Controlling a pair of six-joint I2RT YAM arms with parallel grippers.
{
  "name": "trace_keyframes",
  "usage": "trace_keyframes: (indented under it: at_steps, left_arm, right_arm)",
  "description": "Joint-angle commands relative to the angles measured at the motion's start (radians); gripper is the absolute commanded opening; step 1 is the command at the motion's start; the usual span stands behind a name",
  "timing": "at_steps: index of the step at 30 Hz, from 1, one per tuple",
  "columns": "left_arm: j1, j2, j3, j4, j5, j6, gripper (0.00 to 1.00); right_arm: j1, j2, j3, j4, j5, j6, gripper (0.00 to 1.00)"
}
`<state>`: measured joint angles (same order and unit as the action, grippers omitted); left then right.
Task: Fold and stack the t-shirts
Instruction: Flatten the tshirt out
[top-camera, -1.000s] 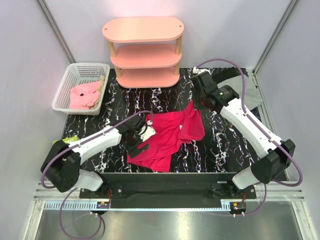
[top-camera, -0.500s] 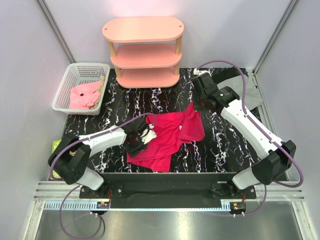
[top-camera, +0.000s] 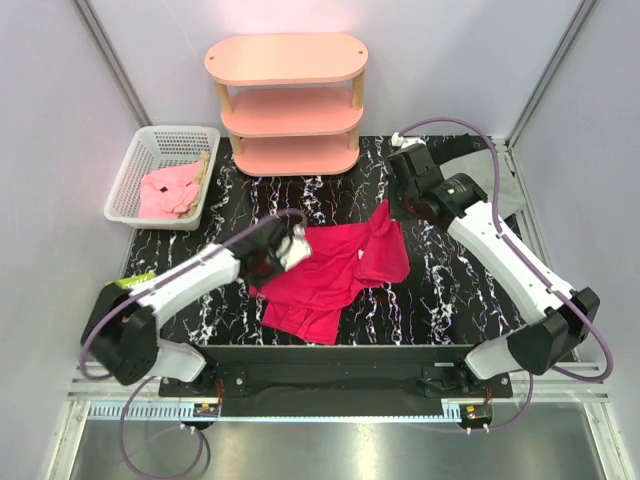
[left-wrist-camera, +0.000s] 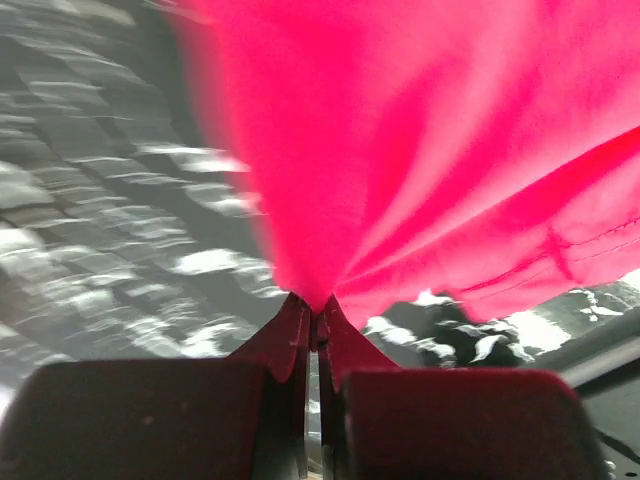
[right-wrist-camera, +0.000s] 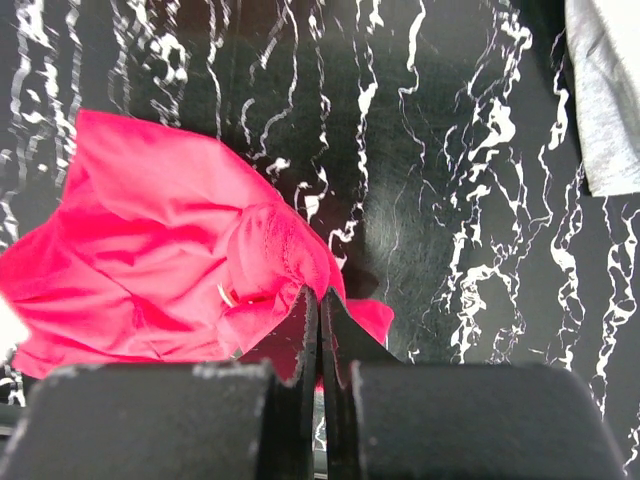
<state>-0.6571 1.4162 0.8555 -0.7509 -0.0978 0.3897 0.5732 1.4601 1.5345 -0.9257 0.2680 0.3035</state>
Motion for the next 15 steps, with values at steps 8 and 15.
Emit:
trace_keyframes:
  at_steps: [8,15]
  left_arm:
    - [0.264,-0.253,0.74,-0.191,-0.163,0.138,0.0]
    - [0.263,-0.339,0.771,-0.206,-0.232,0.15,0.0]
  right_arm:
    - [-0.007,-0.265,0.098,0.028,-0.082,0.049,0.0]
    - [-0.007,-0.389,0.039,-0.041,-0.168,0.112,0.0]
